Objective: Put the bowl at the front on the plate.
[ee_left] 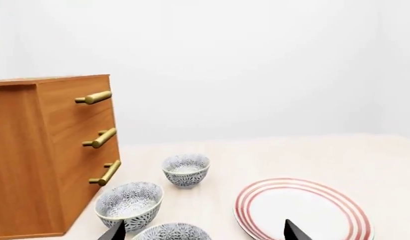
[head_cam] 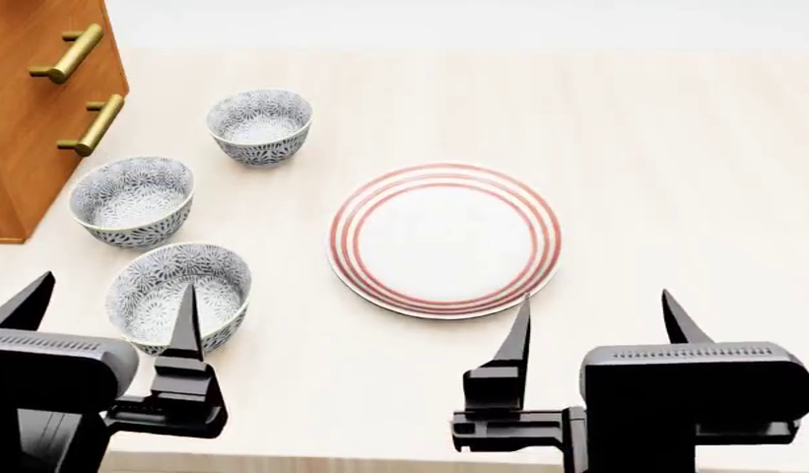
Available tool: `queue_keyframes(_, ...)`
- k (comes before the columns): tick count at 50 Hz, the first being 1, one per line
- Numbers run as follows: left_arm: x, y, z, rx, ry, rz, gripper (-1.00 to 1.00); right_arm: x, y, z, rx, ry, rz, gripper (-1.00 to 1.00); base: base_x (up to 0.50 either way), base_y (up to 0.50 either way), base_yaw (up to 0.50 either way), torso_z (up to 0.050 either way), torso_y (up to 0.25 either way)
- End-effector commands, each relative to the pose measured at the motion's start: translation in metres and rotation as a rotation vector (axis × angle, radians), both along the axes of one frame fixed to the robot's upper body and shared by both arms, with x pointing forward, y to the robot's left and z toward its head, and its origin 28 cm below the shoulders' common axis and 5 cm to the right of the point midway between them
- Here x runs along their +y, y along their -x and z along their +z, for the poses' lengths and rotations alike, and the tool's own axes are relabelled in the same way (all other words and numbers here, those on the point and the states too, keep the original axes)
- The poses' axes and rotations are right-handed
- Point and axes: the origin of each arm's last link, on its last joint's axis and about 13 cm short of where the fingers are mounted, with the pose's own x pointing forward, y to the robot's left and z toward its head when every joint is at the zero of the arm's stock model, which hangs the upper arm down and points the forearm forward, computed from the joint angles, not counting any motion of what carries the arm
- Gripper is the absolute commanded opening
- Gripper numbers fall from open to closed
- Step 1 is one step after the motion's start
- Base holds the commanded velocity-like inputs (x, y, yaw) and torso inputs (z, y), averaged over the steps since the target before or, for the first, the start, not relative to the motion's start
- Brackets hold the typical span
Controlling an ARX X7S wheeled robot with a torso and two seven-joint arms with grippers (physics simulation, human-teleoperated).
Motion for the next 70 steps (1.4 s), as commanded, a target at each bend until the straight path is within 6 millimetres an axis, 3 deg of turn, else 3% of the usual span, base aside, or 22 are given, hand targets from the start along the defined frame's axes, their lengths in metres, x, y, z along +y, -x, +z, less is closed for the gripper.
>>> queue_keyframes(1, -0.005, -0.001, 0.017, -0.022, 0.002, -0.022, 1.00, -0.001, -0.005, 0.023, -0.039, 0.032, 0.008, 1.00, 0.00, 0.00, 0.00, 0.000, 0.000)
queue_keyframes(26, -0.014, -0.013, 0.094, -0.149, 0.051, -0.036, 1.00, -0.005, -0.020, 0.077, -0.134, 0.105, 0.028, 1.00, 0.00, 0.00, 0.00, 0.000, 0.000)
queue_keyframes(47, -0.022, -0.017, 0.130, -0.239, 0.072, -0.074, 1.00, -0.006, -0.030, 0.114, -0.224, 0.152, 0.059, 1.00, 0.00, 0.00, 0.00, 0.000, 0.000)
queue_keyframes(70, -0.022, -0.018, 0.149, -0.290, 0.057, -0.085, 1.00, -0.007, -0.034, 0.128, -0.241, 0.177, 0.068, 1.00, 0.00, 0.00, 0.00, 0.000, 0.000)
